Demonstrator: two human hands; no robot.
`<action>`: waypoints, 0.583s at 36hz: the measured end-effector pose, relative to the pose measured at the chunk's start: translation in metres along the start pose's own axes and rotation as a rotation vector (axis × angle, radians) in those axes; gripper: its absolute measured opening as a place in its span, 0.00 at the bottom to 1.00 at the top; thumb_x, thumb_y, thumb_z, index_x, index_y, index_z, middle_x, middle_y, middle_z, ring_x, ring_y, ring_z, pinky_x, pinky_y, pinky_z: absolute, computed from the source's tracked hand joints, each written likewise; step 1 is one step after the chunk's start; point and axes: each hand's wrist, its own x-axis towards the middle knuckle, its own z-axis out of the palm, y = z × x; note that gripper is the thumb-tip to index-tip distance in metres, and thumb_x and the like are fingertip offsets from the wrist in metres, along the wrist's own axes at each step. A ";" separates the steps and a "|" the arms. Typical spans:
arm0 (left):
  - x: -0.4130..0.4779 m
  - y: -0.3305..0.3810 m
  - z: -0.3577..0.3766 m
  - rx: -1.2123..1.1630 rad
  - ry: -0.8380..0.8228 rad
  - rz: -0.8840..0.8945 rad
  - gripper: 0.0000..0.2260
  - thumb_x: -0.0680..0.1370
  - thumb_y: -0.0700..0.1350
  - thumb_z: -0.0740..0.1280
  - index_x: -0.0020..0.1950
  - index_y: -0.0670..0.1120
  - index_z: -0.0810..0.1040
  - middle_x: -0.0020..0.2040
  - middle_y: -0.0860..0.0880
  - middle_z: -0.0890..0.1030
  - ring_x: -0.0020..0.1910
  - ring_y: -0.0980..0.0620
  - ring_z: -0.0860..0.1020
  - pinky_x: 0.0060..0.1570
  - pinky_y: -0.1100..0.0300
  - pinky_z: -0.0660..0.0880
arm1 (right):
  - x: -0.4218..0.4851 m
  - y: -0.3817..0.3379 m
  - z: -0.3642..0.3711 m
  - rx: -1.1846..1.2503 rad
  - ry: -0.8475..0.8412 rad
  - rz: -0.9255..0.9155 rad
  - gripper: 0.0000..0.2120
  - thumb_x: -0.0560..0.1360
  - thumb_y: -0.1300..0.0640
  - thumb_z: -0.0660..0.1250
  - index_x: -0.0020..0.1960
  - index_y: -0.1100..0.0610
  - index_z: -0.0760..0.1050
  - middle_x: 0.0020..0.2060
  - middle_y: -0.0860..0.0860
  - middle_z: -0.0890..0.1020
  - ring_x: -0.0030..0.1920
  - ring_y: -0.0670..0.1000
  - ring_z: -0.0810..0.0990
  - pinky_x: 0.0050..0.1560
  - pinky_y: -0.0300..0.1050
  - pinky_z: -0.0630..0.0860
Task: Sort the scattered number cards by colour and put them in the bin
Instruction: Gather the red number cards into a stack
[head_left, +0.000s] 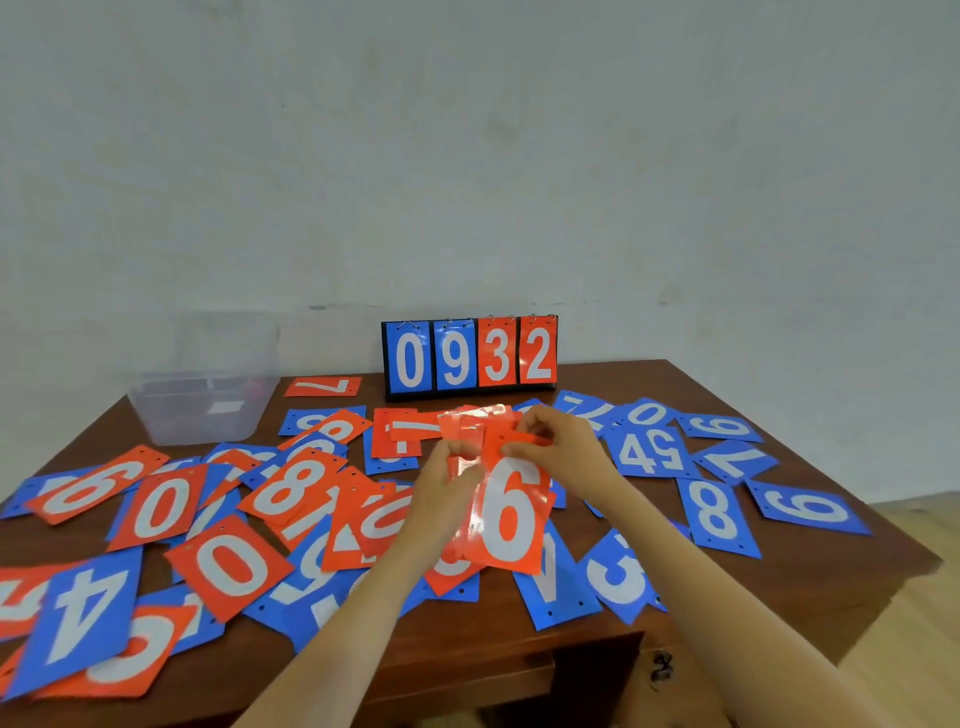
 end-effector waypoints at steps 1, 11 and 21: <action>-0.001 -0.001 0.001 -0.002 -0.015 0.021 0.07 0.76 0.41 0.66 0.52 0.50 0.73 0.51 0.51 0.76 0.47 0.56 0.75 0.41 0.65 0.71 | 0.000 0.000 0.004 -0.011 0.022 -0.003 0.10 0.71 0.51 0.73 0.43 0.54 0.73 0.42 0.52 0.81 0.44 0.51 0.79 0.45 0.44 0.78; 0.000 -0.024 -0.003 -0.030 0.056 -0.078 0.10 0.78 0.37 0.63 0.51 0.53 0.71 0.54 0.52 0.75 0.49 0.51 0.78 0.47 0.52 0.79 | 0.003 0.032 0.029 -0.136 0.239 0.027 0.15 0.72 0.50 0.71 0.54 0.55 0.72 0.53 0.51 0.74 0.56 0.50 0.72 0.54 0.43 0.72; 0.005 -0.046 -0.026 -0.026 0.270 -0.177 0.09 0.80 0.37 0.59 0.56 0.51 0.70 0.55 0.50 0.70 0.52 0.49 0.73 0.38 0.58 0.76 | -0.004 0.078 0.042 -0.467 -0.186 0.433 0.35 0.75 0.40 0.63 0.72 0.61 0.60 0.69 0.59 0.65 0.70 0.60 0.62 0.69 0.51 0.58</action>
